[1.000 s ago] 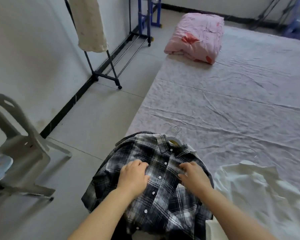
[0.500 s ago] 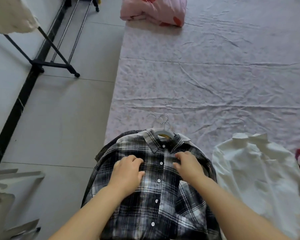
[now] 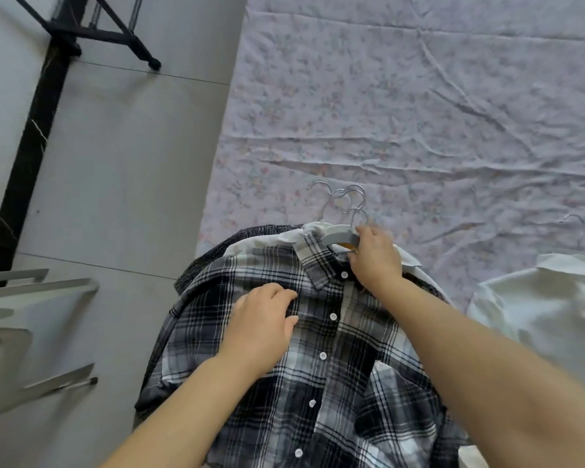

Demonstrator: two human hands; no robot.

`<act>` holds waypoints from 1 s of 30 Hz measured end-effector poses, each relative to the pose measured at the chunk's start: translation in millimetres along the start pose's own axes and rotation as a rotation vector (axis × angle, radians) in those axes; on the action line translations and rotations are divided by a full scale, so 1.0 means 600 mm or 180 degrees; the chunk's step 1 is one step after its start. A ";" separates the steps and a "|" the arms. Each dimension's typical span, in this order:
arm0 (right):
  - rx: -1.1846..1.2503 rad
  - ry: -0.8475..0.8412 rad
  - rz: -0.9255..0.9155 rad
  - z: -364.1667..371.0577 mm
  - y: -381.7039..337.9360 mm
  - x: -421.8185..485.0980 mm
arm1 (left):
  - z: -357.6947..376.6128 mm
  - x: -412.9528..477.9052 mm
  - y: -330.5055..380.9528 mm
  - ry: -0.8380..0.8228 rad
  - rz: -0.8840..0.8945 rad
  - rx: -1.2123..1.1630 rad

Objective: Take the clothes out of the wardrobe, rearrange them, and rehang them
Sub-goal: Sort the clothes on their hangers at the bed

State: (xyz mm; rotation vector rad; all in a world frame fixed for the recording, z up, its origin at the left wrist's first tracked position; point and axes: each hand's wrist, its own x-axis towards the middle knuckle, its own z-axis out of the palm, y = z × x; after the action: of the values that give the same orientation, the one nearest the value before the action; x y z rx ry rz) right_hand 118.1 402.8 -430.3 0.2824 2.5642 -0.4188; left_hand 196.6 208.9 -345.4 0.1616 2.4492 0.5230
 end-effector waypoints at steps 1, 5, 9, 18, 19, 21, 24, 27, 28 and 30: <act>-0.0009 0.0018 -0.0010 0.004 0.004 0.002 | 0.003 0.002 0.002 0.0001 -0.0002 0.0002; 0.0133 0.0042 0.0007 -0.001 0.014 0.002 | 0.004 0.000 0.016 0.0066 0.0025 0.0028; 0.0383 0.0124 -0.0086 -0.023 0.008 -0.029 | -0.011 -0.018 0.032 0.0223 0.0110 0.0067; 0.0933 0.1485 -0.1165 -0.093 -0.022 -0.271 | -0.053 -0.127 0.075 0.1077 0.0600 -0.0009; 0.0998 0.1578 -0.1178 -0.101 -0.028 -0.301 | -0.056 -0.143 0.077 0.1185 0.0683 0.0008; 0.1072 0.1771 -0.1210 -0.118 -0.041 -0.363 | -0.061 -0.177 0.080 0.1404 0.0880 0.0041; 0.1215 0.2123 -0.1221 -0.140 -0.060 -0.463 | -0.069 -0.236 0.082 0.1783 0.1290 0.0019; 0.1437 0.2440 -0.1067 -0.151 -0.072 -0.575 | -0.076 -0.303 0.079 0.2078 0.1825 -0.0155; 0.1479 0.2498 -0.0973 -0.148 -0.074 -0.613 | -0.075 -0.328 0.078 0.2106 0.2010 -0.0215; 0.1533 0.2592 -0.0777 -0.139 -0.074 -0.687 | -0.070 -0.375 0.077 0.2073 0.2387 -0.0280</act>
State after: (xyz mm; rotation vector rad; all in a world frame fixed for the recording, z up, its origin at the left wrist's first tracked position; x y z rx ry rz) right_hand 414.1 342.1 -134.3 0.3636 3.2644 -1.2327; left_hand 350.9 184.0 -171.6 1.0388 2.9304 1.1435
